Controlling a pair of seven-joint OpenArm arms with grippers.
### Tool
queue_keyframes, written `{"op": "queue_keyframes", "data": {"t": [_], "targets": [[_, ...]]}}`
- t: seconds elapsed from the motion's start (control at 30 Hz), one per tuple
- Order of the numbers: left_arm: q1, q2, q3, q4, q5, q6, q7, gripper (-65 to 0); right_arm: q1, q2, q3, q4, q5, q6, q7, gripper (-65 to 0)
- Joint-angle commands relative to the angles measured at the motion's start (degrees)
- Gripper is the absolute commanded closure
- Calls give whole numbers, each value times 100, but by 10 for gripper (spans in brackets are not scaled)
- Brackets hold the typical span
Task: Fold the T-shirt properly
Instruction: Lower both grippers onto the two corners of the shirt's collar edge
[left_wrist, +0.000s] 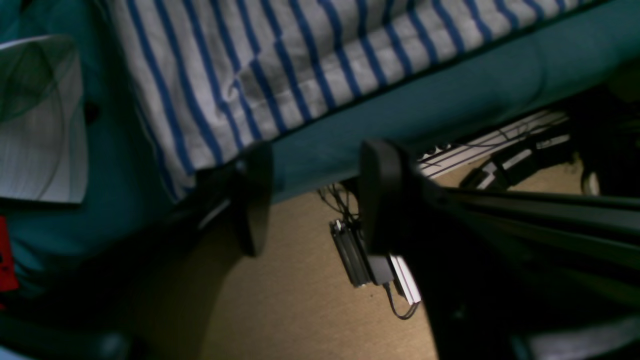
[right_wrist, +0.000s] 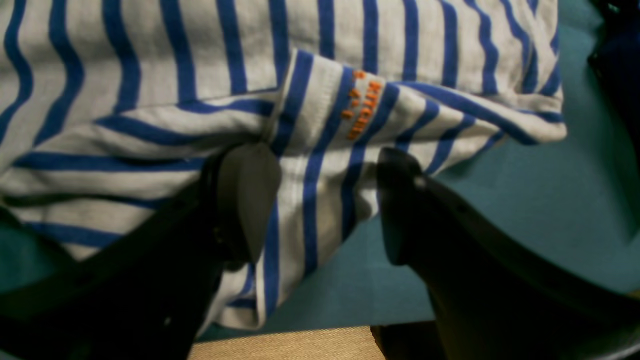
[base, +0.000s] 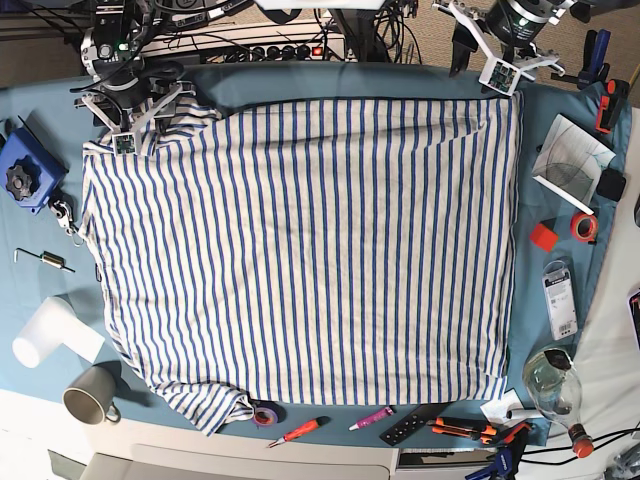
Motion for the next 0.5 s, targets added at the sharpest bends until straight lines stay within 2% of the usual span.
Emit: {"op": "queue_keyframes", "data": {"t": [0.0,0.2,0.3,0.47], "targets": [[50,-13,-11,101,-20,0,-127,-290,-37,13,-22,31,164,142,-153,-341],[-205,-13,-7,98,-234,7,-142,-278,-37,13,-22,31,162,142,-181,-341],[-450,-13,-9,98,-20,61,-125,-279,-37,13,-22,31,160,144,-197,-341],[-756,-13,-9,28,769,758,-24,-295,-39,15,-22,31,157,146,-260,-341]]}}
